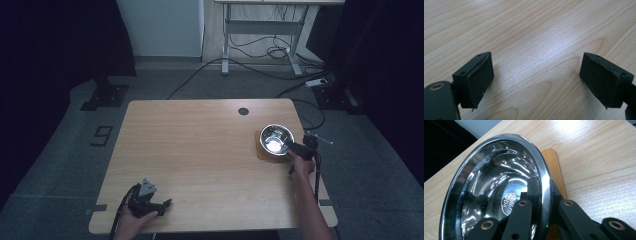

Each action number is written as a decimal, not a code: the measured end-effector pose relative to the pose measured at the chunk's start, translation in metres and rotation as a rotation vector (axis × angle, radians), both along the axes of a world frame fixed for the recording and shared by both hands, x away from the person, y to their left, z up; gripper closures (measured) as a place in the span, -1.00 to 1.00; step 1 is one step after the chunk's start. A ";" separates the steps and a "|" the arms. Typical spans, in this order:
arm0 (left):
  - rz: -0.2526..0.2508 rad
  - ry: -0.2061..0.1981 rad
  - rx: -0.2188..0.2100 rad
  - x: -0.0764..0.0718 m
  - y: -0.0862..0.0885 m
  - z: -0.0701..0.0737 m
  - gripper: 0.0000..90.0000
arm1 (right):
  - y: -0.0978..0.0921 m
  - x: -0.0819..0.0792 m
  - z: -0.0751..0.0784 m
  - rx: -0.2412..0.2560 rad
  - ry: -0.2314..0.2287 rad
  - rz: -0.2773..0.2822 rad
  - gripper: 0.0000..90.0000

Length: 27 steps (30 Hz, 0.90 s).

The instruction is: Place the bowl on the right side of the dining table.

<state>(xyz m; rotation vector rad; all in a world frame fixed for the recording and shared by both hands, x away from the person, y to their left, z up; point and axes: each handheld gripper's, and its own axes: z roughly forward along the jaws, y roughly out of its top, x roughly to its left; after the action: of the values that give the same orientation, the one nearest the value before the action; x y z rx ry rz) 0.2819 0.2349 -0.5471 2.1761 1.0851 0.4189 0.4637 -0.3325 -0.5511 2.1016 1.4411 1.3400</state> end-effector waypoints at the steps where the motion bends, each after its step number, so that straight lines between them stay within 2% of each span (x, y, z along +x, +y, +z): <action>1: 0.000 0.000 0.000 0.000 0.000 0.000 -0.74 | 0.000 0.000 -0.001 -0.002 -0.003 -0.001 0.90; 4: 0.000 0.000 0.000 0.000 0.000 0.000 -0.74 | -0.001 0.001 -0.002 0.003 -0.006 -0.002 0.88; 6: 0.000 0.000 0.000 0.000 0.000 0.000 -0.74 | -0.003 0.001 -0.002 0.021 -0.029 -0.008 0.79; 18: 0.000 0.000 0.000 0.000 0.000 0.000 -0.74 | 0.001 0.001 -0.002 -0.008 -0.042 0.013 0.63; 27: 0.000 0.000 0.000 0.000 0.000 0.000 -0.74 | 0.000 -0.004 0.002 -0.057 -0.057 -0.001 0.21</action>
<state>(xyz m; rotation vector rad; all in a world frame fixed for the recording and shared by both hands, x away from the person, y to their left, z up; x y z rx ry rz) 0.2819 0.2349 -0.5471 2.1760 1.0852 0.4187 0.4597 -0.3325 -0.5487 2.0118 1.4375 1.3316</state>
